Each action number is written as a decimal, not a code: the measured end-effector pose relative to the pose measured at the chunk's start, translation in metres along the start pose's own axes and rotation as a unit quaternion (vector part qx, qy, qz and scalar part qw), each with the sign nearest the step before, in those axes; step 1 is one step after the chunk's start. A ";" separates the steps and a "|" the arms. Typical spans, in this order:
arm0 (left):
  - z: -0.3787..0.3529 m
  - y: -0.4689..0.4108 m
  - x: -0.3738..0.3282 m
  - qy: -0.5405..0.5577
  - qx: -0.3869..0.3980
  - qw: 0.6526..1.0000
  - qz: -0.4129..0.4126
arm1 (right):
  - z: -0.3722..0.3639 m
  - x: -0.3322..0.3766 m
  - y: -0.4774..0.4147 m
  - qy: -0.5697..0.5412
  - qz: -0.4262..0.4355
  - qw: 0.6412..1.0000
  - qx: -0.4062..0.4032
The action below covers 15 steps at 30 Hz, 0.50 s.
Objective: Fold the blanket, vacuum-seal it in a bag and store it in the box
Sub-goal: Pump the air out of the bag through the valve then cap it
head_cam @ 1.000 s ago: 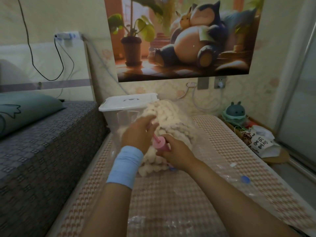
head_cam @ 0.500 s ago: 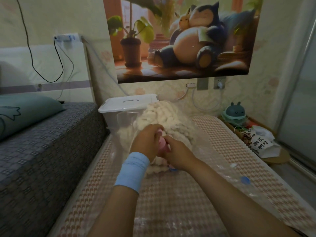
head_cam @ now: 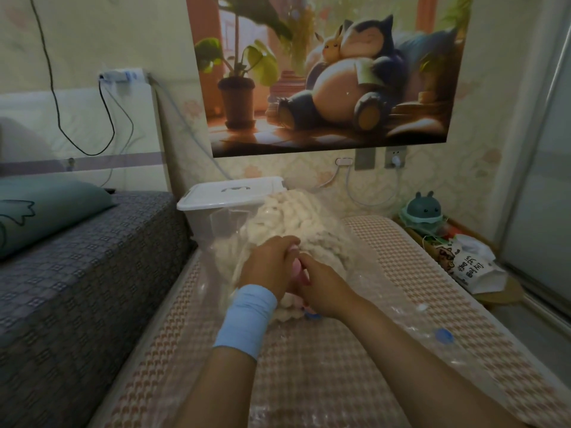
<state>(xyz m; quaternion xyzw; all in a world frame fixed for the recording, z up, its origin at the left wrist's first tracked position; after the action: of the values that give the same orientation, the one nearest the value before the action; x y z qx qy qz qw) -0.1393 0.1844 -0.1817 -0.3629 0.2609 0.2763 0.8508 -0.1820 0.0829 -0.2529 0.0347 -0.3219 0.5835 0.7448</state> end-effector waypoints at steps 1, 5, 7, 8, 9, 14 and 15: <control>0.007 -0.001 -0.005 -0.003 -0.017 1.000 -0.005 | 0.000 0.000 0.000 -0.004 0.001 1.000 -0.002; 0.088 0.007 -0.061 -0.011 -0.240 0.958 -0.158 | 0.002 -0.007 -0.001 -0.034 -0.010 0.999 0.002; 0.112 0.015 -0.078 -0.007 -0.294 0.933 -0.209 | 0.001 -0.006 -0.001 -0.037 -0.008 0.999 0.003; 0.111 0.015 -0.079 0.000 -0.296 0.929 -0.223 | 0.000 -0.006 -0.001 -0.035 -0.007 0.999 0.004; 0.105 0.015 -0.075 0.006 -0.285 0.932 -0.225 | -0.001 -0.005 -0.001 -0.032 -0.007 0.999 0.004; 0.007 0.000 0.004 0.013 -0.051 0.998 -0.025 | -0.002 -0.002 -0.001 -0.005 -0.011 1.000 -0.005; -0.007 0.001 0.012 -0.014 0.000 1.000 0.015 | -0.003 -0.002 0.000 -0.001 -0.012 1.000 -0.003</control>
<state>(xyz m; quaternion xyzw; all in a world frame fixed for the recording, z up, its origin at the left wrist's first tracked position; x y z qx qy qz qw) -0.1328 0.1828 -0.1938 -0.3552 0.2543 0.2937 0.8503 -0.1807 0.0818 -0.2561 0.0372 -0.3237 0.5733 0.7518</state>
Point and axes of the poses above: each hand's wrist, its own y-axis away from the middle knuckle, its own z-axis out of the back of the hand, x = y × z, the point moved 8 cm from there along -y, towards the middle knuckle, and after that the axes turned 14 degrees about y, right-handed, at the moved point
